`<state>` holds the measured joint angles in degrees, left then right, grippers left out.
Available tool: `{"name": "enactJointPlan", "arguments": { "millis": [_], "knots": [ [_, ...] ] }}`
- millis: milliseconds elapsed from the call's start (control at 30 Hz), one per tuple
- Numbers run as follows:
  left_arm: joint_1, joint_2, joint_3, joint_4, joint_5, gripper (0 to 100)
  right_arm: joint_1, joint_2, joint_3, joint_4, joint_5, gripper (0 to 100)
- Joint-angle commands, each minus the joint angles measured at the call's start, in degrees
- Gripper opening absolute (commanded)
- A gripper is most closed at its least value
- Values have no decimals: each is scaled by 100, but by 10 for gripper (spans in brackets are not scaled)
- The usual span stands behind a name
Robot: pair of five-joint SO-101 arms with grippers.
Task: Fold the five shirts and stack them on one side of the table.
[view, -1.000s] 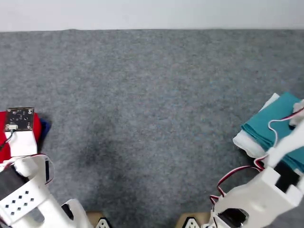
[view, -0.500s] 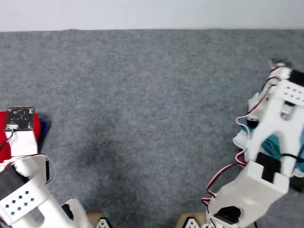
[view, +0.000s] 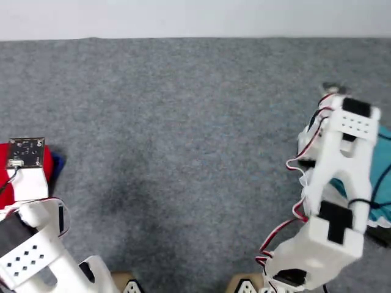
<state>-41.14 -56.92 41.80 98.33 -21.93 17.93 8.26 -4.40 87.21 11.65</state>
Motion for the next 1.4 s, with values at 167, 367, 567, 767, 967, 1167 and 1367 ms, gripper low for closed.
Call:
{"name": "enactJointPlan", "arguments": {
  "millis": [167, 367, 567, 767, 967, 1167, 1367],
  "knots": [
    [18, -44, -31, -79, 0, 5, 910, -251, -475, -831, 413, 9],
    [343, -44, -31, -88, 9, 5, 804, 1112, 18, -1332, 659, 9],
    [607, -70, -31, -88, 18, 5, 470, 1446, -18, -479, 651, 9],
    [624, -70, -31, -88, 9, 5, 462, 567, -624, -92, 695, 9],
    [598, -79, -31, -88, 18, 5, 646, -207, -862, -75, 712, 9],
    [598, -79, -31, -88, 26, 5, 1982, -479, -818, 303, 1565, 9],
    [598, -79, -31, -88, 18, 5, 3363, 75, -185, -57, 2444, 9]
  ]
}}
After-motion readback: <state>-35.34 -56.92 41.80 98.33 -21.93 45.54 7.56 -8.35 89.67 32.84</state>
